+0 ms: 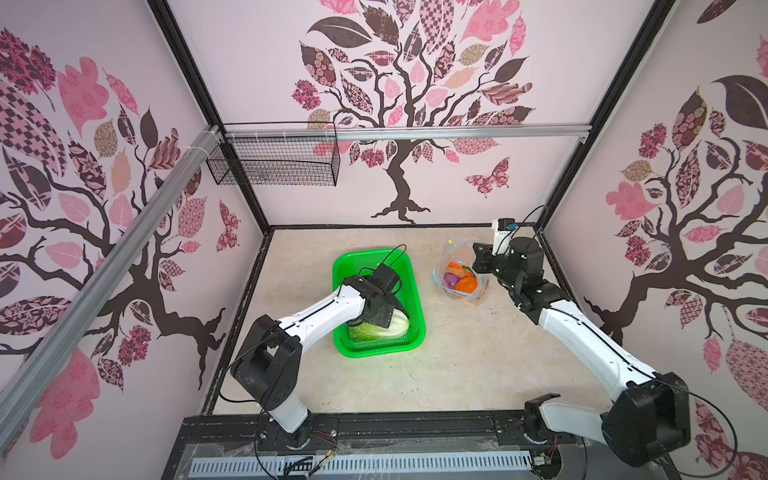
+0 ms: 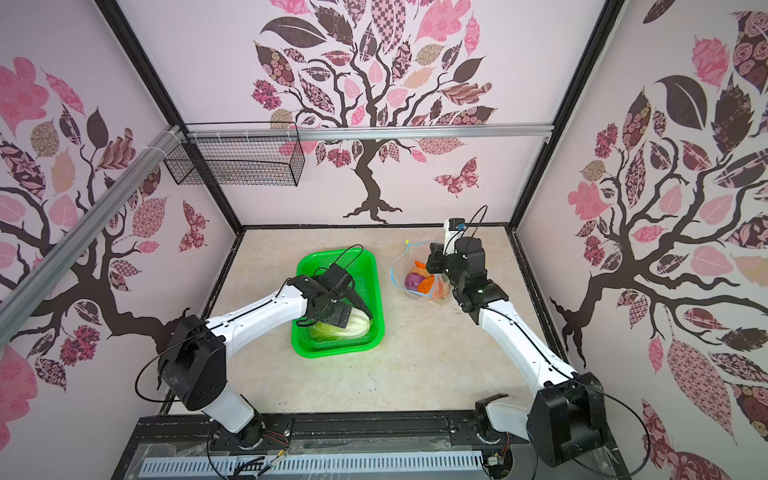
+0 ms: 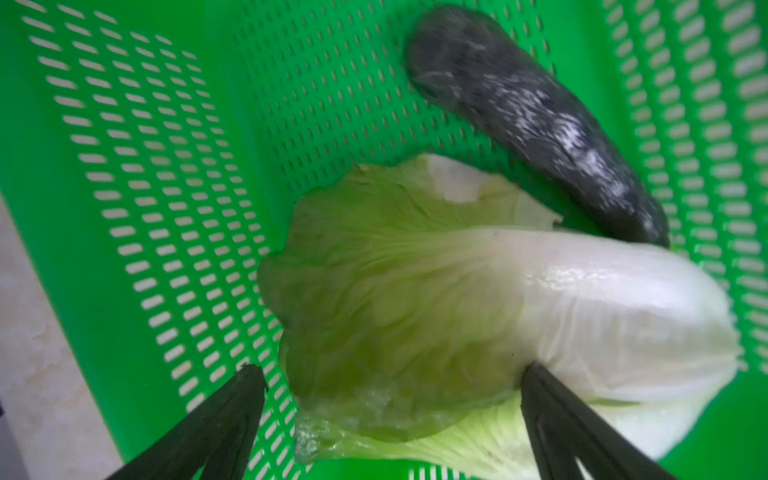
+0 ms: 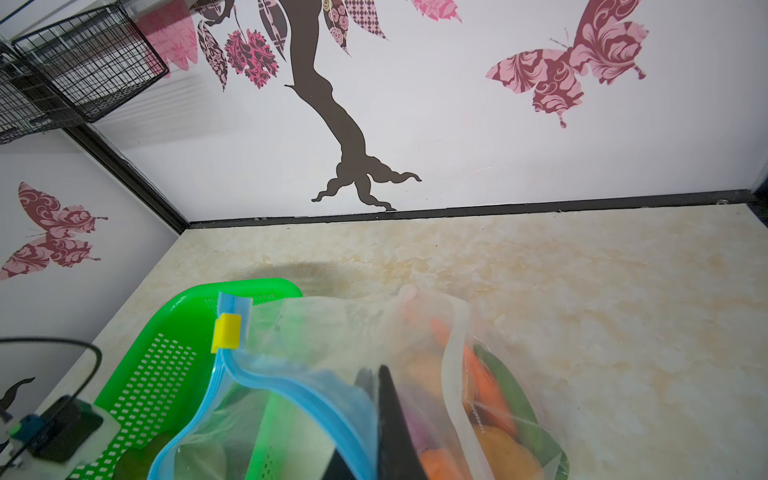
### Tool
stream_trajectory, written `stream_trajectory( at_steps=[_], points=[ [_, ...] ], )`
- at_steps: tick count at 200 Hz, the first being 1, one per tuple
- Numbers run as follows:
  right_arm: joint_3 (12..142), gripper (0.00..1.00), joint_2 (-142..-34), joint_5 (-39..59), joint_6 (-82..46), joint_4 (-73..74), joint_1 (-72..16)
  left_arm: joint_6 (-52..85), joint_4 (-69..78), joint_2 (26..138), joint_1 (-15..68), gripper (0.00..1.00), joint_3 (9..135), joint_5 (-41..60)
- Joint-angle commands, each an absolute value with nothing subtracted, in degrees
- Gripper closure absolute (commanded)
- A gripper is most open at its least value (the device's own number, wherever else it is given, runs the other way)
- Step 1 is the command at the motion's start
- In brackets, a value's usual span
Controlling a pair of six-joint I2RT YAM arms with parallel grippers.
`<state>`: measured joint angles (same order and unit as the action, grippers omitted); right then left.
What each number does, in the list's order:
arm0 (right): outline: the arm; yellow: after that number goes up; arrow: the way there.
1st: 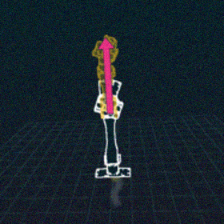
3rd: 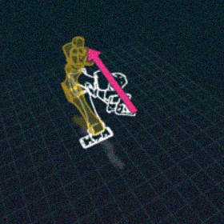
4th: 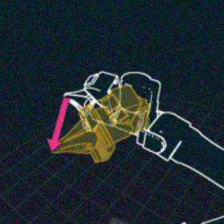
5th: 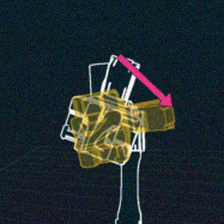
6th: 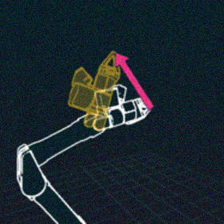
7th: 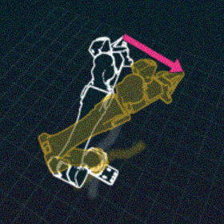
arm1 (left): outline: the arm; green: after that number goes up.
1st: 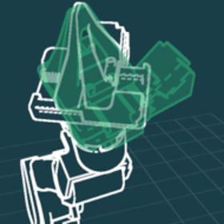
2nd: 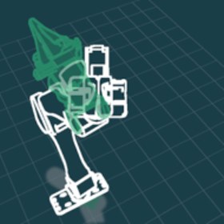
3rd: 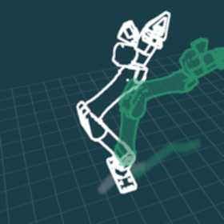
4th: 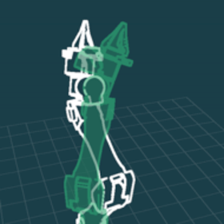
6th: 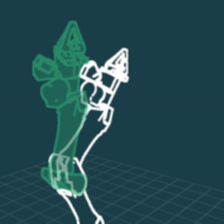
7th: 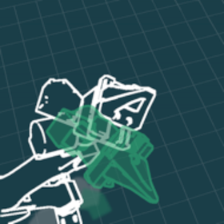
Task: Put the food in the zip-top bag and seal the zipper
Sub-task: 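Lower the left gripper into the basket around the dark eggplant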
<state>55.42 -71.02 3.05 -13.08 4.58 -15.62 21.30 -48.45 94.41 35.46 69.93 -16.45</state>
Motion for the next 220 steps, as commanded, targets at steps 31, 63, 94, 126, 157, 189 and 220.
stream_trajectory(
  at_steps=[31,63,94,126,157,189,220],
  points=[
    [55.6,1.0,-69.6,3.3,-13.3,6.3,-15.3,25.0,-40.6,97.7,31.3,0.02,75.0,-21.8],
    [55.6,1.0,-69.8,2.8,-13.1,6.1,-15.3,23.0,-41.8,97.8,31.4,0.02,78.1,-21.8],
    [55.7,1.0,-70.2,3.0,-13.1,6.2,-15.3,20.8,-42.0,95.6,31.3,0.02,79.5,-22.4],
    [55.7,1.0,-70.3,3.2,-13.2,6.4,-15.3,21.1,-41.3,94.3,31.3,0.02,81.7,-18.6],
    [55.6,1.0,-70.2,3.3,-13.3,6.4,-15.3,22.5,-36.1,96.1,31.3,0.03,82.2,-12.6],
    [55.6,1.0,-69.8,2.9,-13.1,6.4,-15.3,23.9,-35.4,102.3,31.4,0.06,86.2,-8.1],
    [55.5,1.0,-69.4,2.8,-13.0,6.4,-15.3,25.6,-34.3,108.2,31.3,0.06,88.0,-7.2]
  ],
)
